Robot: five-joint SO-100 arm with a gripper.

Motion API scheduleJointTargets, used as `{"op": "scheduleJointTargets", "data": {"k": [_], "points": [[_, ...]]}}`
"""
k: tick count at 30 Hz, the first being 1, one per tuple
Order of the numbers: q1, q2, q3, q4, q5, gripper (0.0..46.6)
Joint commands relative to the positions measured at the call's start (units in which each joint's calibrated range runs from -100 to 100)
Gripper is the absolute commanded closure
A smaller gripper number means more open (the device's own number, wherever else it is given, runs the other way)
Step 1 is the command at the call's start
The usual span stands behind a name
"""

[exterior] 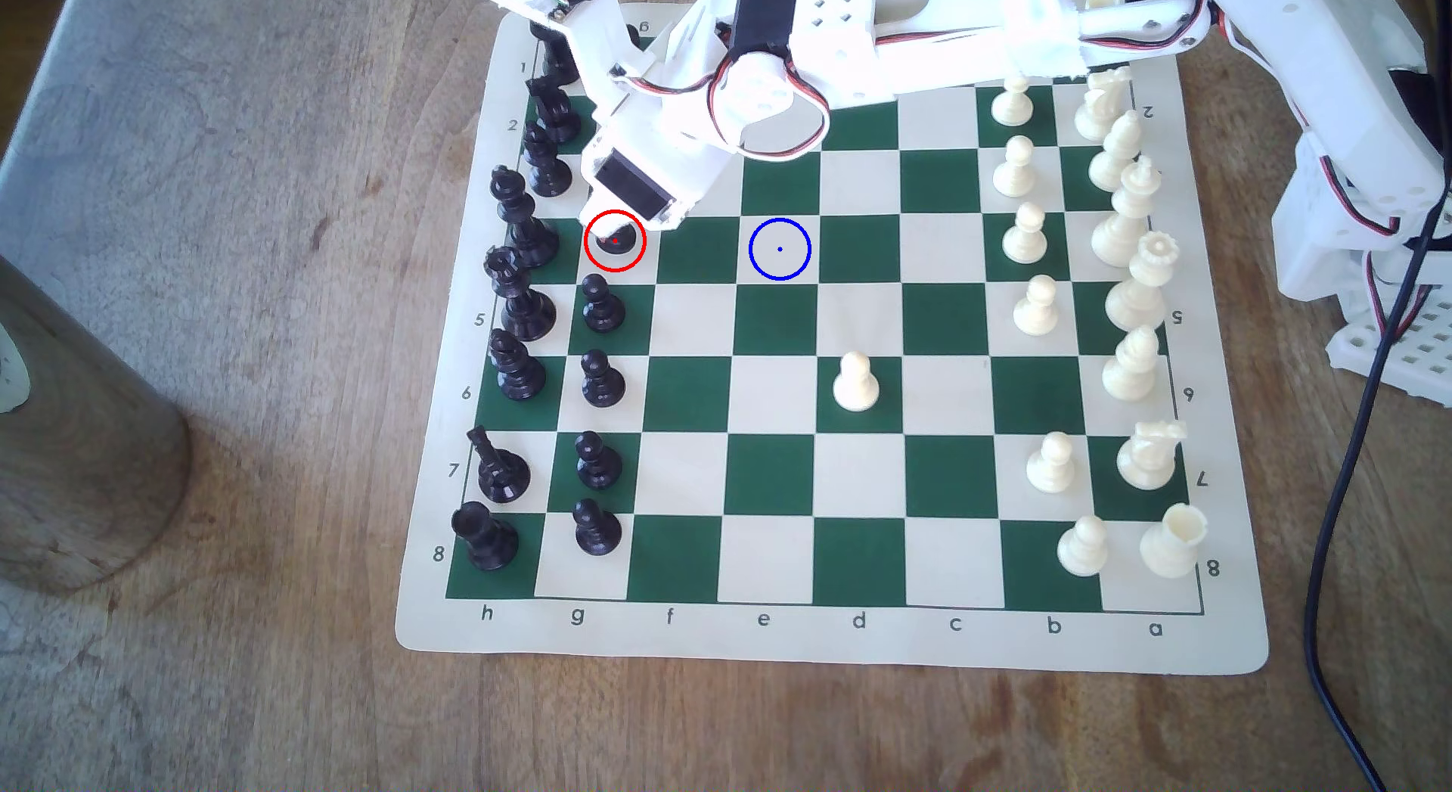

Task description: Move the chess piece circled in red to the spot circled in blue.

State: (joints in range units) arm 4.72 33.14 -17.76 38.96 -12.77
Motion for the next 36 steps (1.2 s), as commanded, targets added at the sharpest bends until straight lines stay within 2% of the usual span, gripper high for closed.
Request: {"op": "scheduleJointTargets", "data": {"k": [1, 7, 17, 26, 36], "points": [[-0.3, -10.8, -3.7, -0.1, -0.1, 44.6], [-0.8, -19.2, 1.6, 2.0, 0.0, 44.6], [-1.1, -35.1, 24.8, 0.6, 0.5, 44.7], [1.0, -41.8, 41.7, -3.3, 1.9, 44.7], [0.2, -40.4, 45.8, -3.9, 2.1, 44.7]]}}
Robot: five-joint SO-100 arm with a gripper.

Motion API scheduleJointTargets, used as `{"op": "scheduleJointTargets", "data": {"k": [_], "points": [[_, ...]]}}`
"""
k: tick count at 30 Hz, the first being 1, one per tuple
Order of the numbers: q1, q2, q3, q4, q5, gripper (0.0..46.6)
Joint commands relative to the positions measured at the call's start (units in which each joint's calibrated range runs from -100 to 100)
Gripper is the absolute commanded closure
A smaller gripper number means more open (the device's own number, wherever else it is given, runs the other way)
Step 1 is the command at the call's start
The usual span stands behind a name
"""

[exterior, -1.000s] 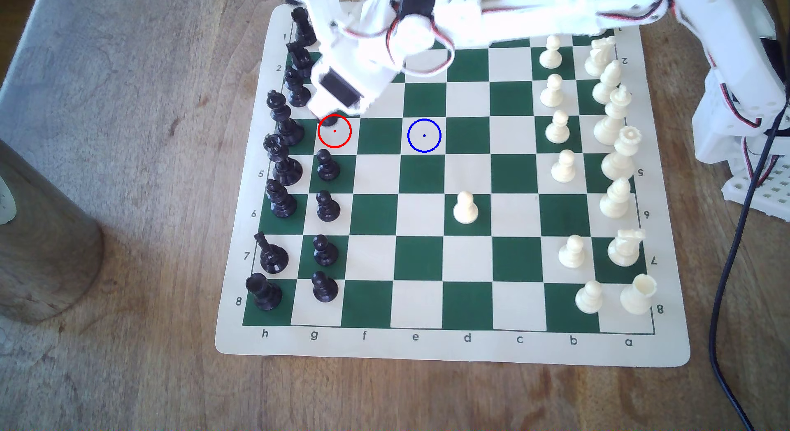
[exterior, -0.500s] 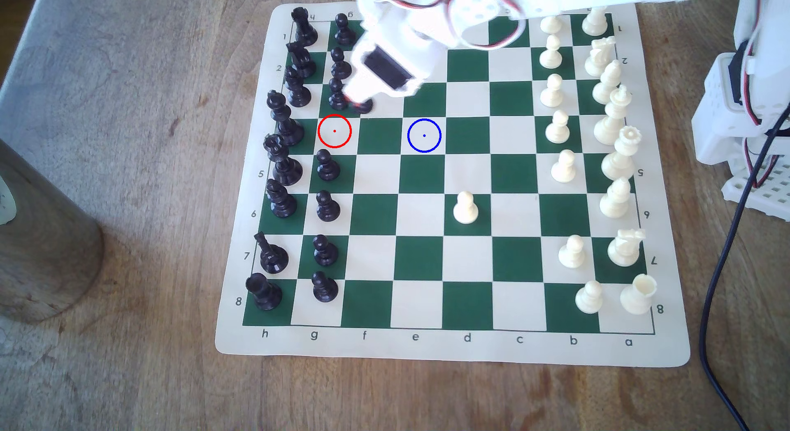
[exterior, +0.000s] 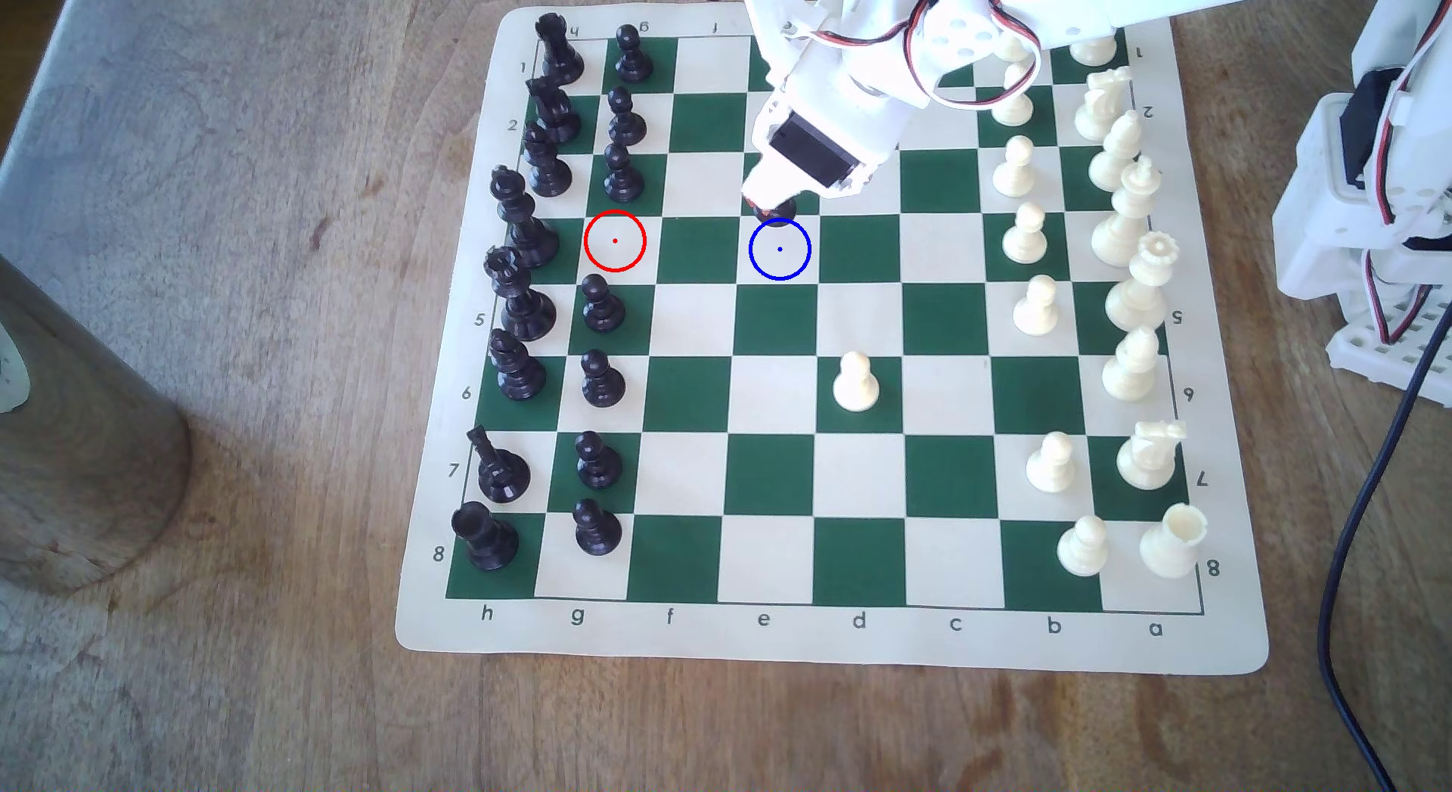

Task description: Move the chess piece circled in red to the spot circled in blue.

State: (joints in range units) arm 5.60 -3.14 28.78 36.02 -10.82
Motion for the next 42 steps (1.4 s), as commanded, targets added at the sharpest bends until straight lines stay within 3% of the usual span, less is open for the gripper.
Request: {"op": "scheduleJointTargets", "data": {"k": [1, 42], "points": [[-0.7, -3.7, -0.8, -1.0, 0.2, 44.7], [-0.2, 8.2, -5.8, -3.5, 1.7, 44.6]]}}
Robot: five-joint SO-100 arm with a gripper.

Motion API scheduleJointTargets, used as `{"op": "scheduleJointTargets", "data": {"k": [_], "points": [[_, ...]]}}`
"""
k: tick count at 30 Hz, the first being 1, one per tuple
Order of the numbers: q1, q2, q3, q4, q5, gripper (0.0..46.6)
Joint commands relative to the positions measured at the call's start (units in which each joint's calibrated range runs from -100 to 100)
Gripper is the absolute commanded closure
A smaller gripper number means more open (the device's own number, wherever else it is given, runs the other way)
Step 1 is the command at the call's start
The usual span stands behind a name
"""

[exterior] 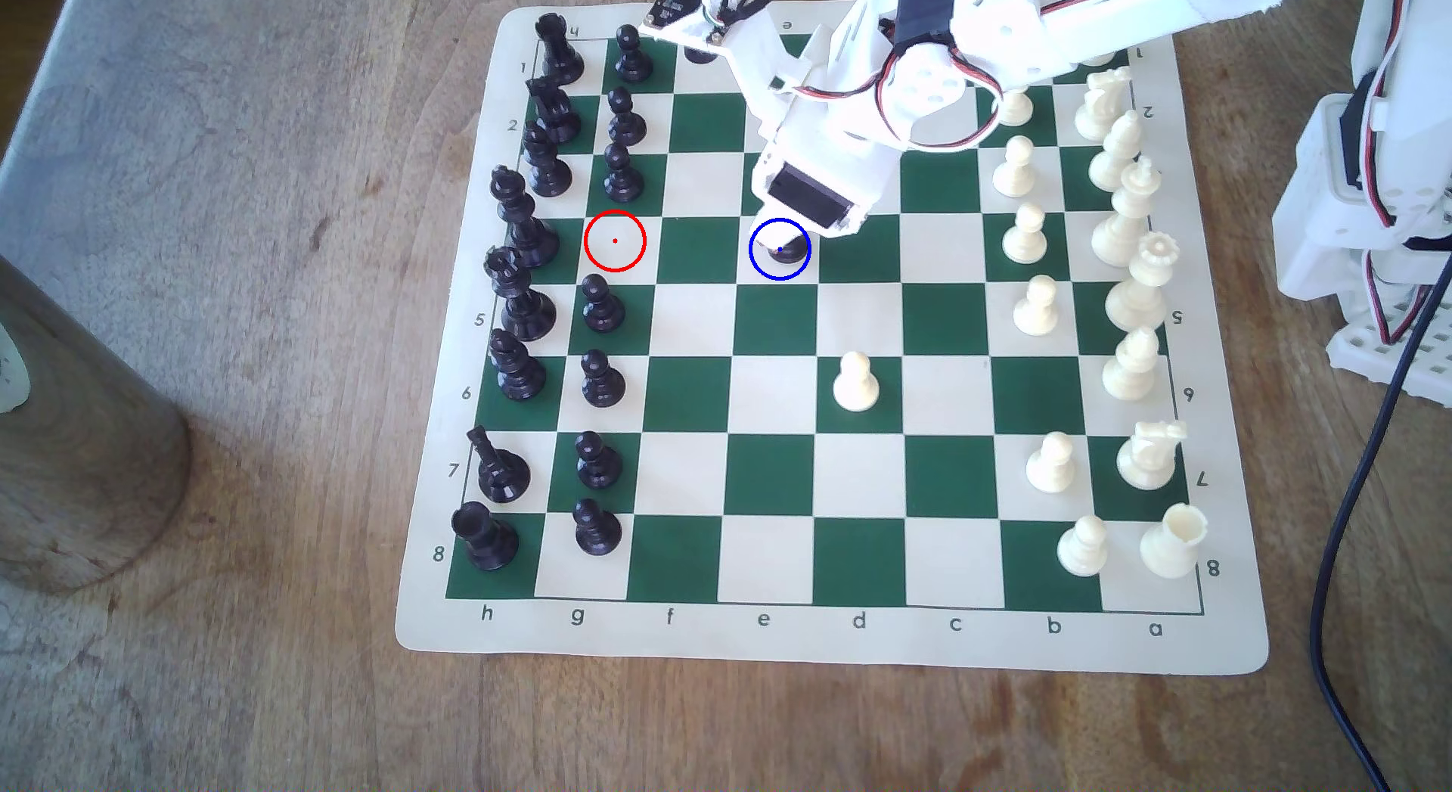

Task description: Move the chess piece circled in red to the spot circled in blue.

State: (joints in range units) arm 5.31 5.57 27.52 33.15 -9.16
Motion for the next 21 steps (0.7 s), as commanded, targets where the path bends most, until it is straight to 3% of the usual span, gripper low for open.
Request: {"op": "scheduleJointTargets", "data": {"k": [1, 6, 21], "points": [[0.0, -0.1, -4.5, -0.7, -0.2, 40.8], [0.0, 0.3, -4.8, -1.0, -0.3, 28.1], [0.7, -5.7, -4.1, 4.1, 0.2, 24.9]]}}
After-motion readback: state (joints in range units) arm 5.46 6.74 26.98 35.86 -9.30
